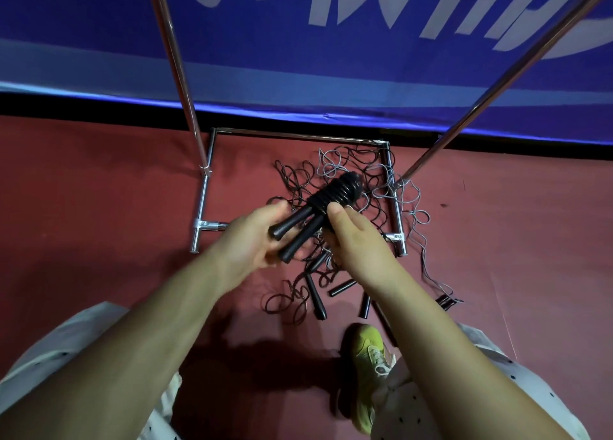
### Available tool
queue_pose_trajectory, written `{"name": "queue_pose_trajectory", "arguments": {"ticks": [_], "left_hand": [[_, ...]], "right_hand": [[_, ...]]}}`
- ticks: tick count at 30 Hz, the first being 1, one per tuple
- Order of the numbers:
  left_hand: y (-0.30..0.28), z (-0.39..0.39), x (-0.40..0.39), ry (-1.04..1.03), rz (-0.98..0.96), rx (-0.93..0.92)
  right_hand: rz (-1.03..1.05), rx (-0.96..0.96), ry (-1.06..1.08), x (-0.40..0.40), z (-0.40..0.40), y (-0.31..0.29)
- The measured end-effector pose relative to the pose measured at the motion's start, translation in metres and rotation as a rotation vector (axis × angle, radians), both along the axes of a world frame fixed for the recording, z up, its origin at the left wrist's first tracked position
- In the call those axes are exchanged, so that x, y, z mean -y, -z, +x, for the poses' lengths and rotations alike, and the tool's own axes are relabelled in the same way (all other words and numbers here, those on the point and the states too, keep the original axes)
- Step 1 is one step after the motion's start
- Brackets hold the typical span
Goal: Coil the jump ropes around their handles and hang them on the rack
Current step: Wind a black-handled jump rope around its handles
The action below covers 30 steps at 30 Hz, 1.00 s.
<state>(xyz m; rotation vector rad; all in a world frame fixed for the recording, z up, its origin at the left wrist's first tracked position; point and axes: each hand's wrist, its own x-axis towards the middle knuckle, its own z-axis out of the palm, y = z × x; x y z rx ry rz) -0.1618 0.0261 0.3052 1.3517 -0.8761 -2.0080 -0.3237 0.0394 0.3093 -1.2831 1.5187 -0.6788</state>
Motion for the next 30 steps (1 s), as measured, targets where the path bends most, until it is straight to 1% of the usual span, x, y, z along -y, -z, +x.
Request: {"name": "queue_pose_trajectory", "arguments": {"ticks": [2, 3, 5, 7, 8, 12, 14, 16, 19, 21, 22, 24, 26, 27, 30], "left_hand": [[-0.008, 0.008, 0.0, 0.115, 0.194, -0.159], [-0.011, 0.011, -0.002, 0.178, 0.242, -0.223], [-0.012, 0.01, -0.006, 0.253, 0.244, -0.294], [-0.009, 0.004, -0.009, 0.228, 0.161, -0.298], [-0.006, 0.0, -0.01, 0.192, 0.104, -0.266], [0.002, -0.009, -0.012, 0.056, -0.154, 0.015], [0.0, -0.012, -0.011, 0.022, -0.257, 0.077], [-0.002, -0.013, -0.011, -0.003, -0.328, 0.062], [0.001, -0.011, -0.011, -0.003, -0.369, -0.015], [0.0, -0.01, -0.011, -0.03, -0.394, -0.011], [0.0, -0.009, -0.009, -0.054, -0.39, 0.012], [0.001, -0.008, -0.007, -0.084, -0.369, 0.083], [0.005, -0.005, -0.004, -0.054, -0.42, 0.191], [0.007, -0.002, -0.004, 0.002, -0.486, 0.294], [0.015, 0.007, -0.004, 0.245, -0.645, 0.72]], "right_hand": [[-0.07, 0.011, -0.106, -0.004, -0.001, -0.005], [-0.092, 0.024, -0.164, -0.006, -0.001, -0.007], [-0.133, 0.036, -0.25, -0.008, -0.003, -0.011], [-0.15, -0.005, -0.256, -0.008, -0.005, -0.015], [-0.149, -0.034, -0.241, -0.007, -0.006, -0.017], [-0.142, -0.167, -0.2, -0.004, -0.008, -0.016], [-0.105, -0.196, -0.135, -0.002, -0.01, -0.012], [-0.102, -0.213, -0.034, -0.001, -0.01, -0.009], [-0.198, -0.213, 0.093, -0.003, -0.005, -0.008], [-0.234, -0.172, 0.106, -0.004, -0.001, -0.008], [-0.218, -0.132, 0.086, -0.004, 0.0, -0.008], [-0.128, -0.039, 0.024, -0.005, 0.001, -0.011], [-0.021, 0.044, -0.005, -0.004, 0.001, -0.012], [0.029, 0.093, -0.002, -0.004, 0.002, -0.012], [0.148, 0.212, 0.014, -0.003, 0.003, -0.007]]}}
